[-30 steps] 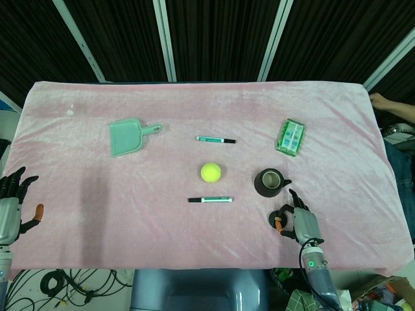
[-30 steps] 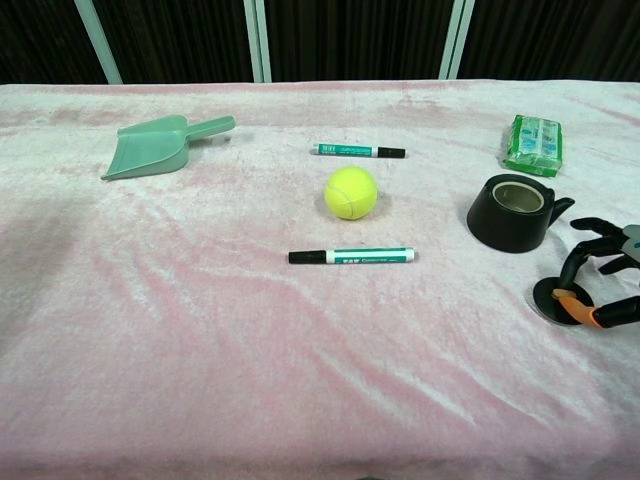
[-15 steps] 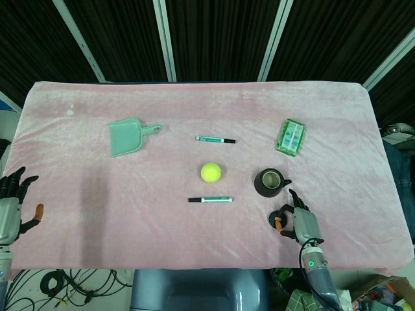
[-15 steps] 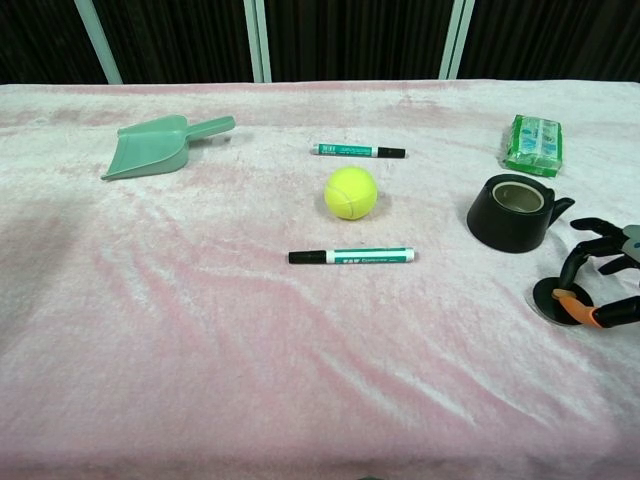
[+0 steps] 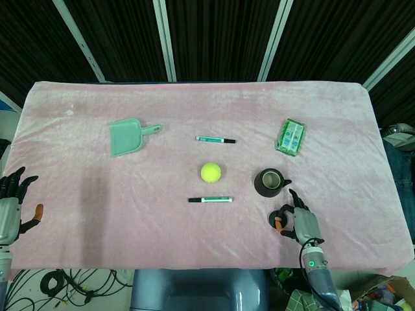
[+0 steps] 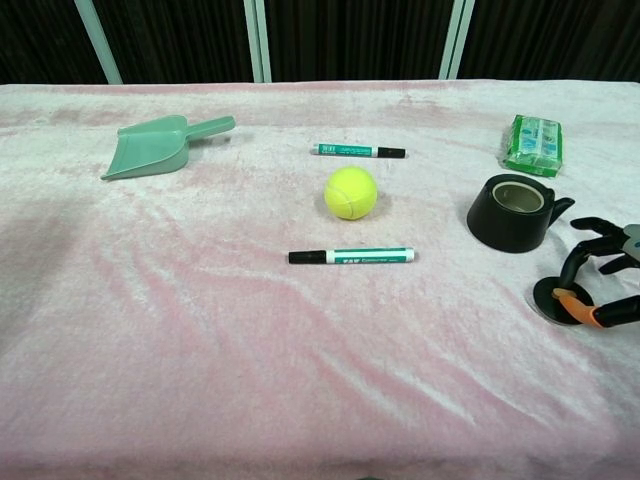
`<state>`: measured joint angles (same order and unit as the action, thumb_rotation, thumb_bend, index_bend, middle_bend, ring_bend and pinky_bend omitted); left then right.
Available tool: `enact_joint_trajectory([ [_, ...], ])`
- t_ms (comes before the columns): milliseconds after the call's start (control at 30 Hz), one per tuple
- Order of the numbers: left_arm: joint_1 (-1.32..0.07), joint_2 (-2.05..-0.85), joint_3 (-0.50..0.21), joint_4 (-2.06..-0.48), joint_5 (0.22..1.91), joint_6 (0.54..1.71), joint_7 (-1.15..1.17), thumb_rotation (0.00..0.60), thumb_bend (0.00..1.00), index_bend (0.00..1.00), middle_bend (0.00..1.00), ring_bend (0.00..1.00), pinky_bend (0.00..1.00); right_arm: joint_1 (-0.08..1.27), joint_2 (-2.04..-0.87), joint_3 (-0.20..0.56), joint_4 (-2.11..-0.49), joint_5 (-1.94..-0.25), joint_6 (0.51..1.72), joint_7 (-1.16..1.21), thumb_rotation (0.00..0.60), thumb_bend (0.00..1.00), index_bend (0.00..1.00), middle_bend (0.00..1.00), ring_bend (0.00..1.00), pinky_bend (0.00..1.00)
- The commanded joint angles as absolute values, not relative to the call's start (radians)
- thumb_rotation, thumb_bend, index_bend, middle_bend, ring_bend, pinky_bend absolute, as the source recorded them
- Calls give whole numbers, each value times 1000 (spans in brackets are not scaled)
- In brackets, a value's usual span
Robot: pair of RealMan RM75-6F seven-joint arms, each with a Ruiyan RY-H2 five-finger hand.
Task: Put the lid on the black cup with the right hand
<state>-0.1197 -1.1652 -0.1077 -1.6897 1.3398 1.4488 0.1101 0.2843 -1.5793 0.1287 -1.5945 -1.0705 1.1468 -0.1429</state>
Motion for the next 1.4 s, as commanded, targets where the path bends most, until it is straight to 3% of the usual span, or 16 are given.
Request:
enact_joint_trajectory([
  [33,-120,-1165,-108,-1690,1340,1449,110,600,441,178,0,0,0,284,-1576,132,-1600,-1072,1149,-138,600,356,646,0,89,174],
  [633,-119,-1167,-106,-1692,1341,1449,112,600,441,178,0,0,0,288,-1416,233,-1784,-1095,1209,-113,600,355,656,0,89,174],
  [1067,-121,-1165,-111,-1692,1335,1446,107,600,441,178,0,0,0,523,-1292,377,-1815,-757,1003,-361,600,356,659,0,89,174],
  [1400,-124,-1165,-113,-1691,1330,1442,107,600,441,178,0,0,0,630,-1308,382,-1756,-551,965,-448,600,356,659,0,89,174],
])
